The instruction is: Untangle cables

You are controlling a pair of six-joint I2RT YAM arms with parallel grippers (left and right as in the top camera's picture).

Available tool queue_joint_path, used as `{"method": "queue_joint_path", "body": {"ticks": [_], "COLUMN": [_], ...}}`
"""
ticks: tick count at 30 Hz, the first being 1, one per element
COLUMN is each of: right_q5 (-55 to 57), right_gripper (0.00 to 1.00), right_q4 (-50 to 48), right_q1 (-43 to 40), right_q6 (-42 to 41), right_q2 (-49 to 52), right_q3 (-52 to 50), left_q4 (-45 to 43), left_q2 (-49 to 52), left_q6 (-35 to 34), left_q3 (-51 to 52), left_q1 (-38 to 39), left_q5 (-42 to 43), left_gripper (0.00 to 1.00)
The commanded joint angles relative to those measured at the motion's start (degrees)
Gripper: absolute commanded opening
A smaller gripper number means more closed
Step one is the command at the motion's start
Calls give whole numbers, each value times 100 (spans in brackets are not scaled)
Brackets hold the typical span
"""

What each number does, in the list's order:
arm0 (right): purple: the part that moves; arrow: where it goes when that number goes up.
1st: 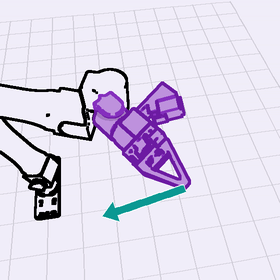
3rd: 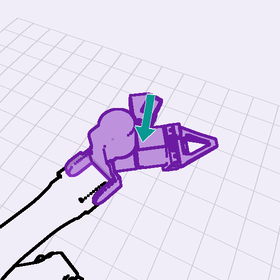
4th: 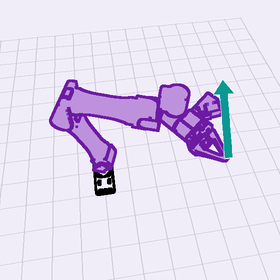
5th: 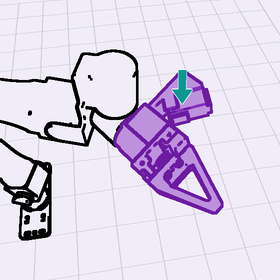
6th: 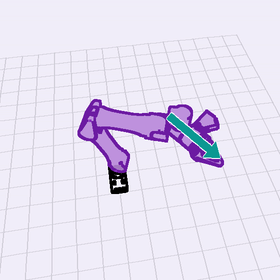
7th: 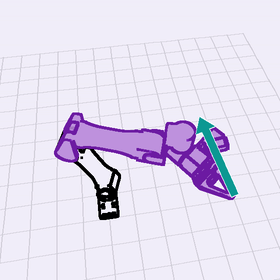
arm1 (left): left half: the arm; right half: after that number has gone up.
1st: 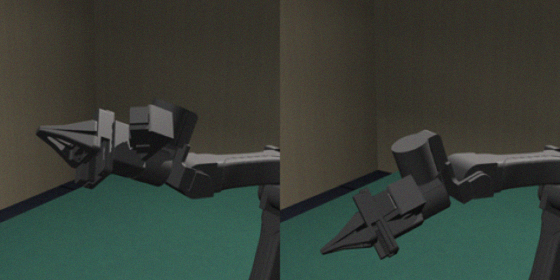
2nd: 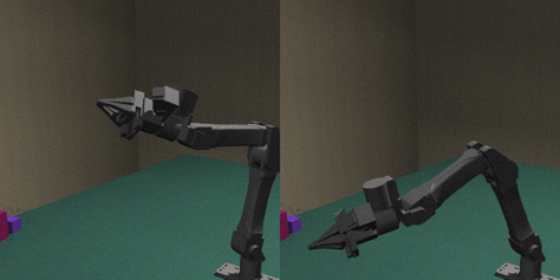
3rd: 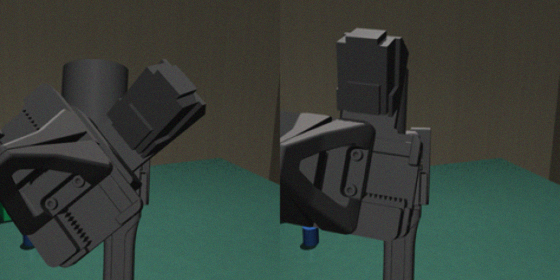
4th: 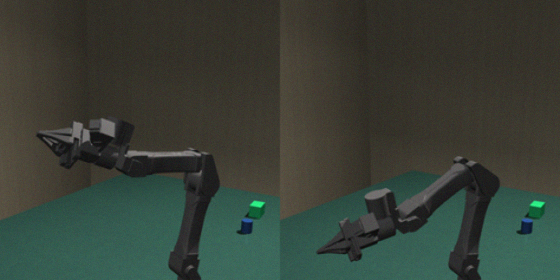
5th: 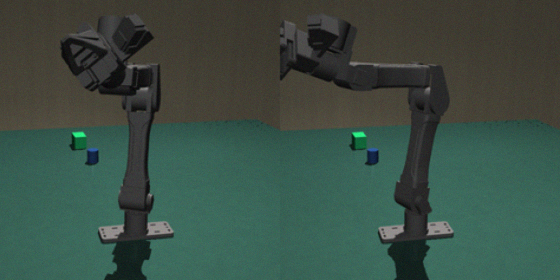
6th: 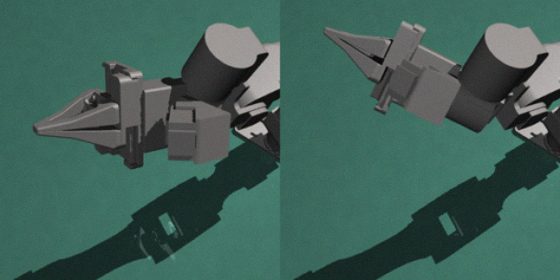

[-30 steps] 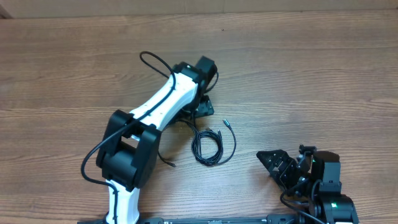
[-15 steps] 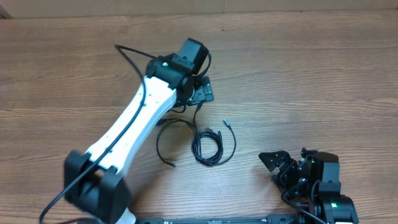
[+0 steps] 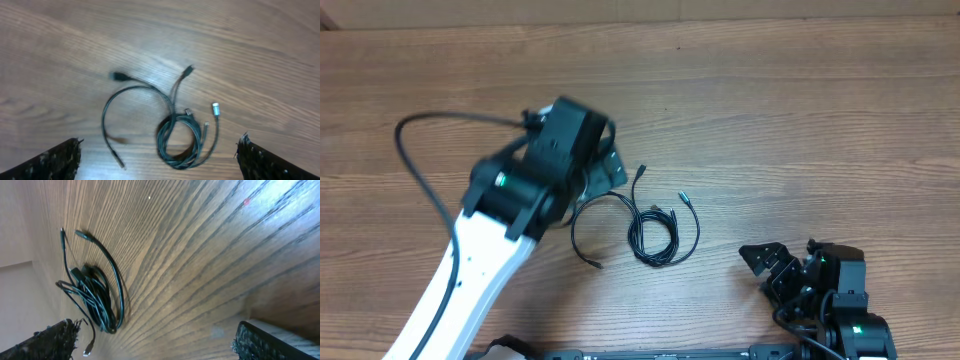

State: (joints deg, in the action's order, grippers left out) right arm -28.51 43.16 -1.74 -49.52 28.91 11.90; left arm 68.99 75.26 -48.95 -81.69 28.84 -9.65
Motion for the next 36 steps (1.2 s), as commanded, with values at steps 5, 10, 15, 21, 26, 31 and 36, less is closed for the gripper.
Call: {"method": "queue_joint_path", "body": {"ticks": [5, 10, 15, 21, 26, 31, 36], "right_q5": [157, 275, 544, 595, 686, 769, 901], "right_gripper": [100, 100, 100, 100, 100, 100, 100], "right_q4": [-494, -896, -925, -927, -925, -914, -901], "right_q1": [17, 17, 17, 17, 17, 17, 17], "right_q6": [-37, -39, -35, -33, -9, 7, 4], "right_q2": [0, 0, 0, 0, 0, 0, 0], "right_q3": [92, 92, 92, 92, 92, 92, 92], "left_q4": [-1174, -2424, -2896, -2848, -2857, -2931, -3246], "left_q2": [-710, -378, 153, 901, 1545, 2131, 2566], "left_q6": [-466, -1005, -1794, -3534, -5132, -5998, -6092], "left_q3": [1912, 2732, 2898, 2898, 2898, 2898, 2900], "left_q1": [11, 146, 535, 883, 1102, 1252, 1298], "left_q5": [1025, 2114, 2039, 2258, 2767, 2981, 2804], "left_gripper": [93, 80, 80, 80, 76, 73, 72]}}
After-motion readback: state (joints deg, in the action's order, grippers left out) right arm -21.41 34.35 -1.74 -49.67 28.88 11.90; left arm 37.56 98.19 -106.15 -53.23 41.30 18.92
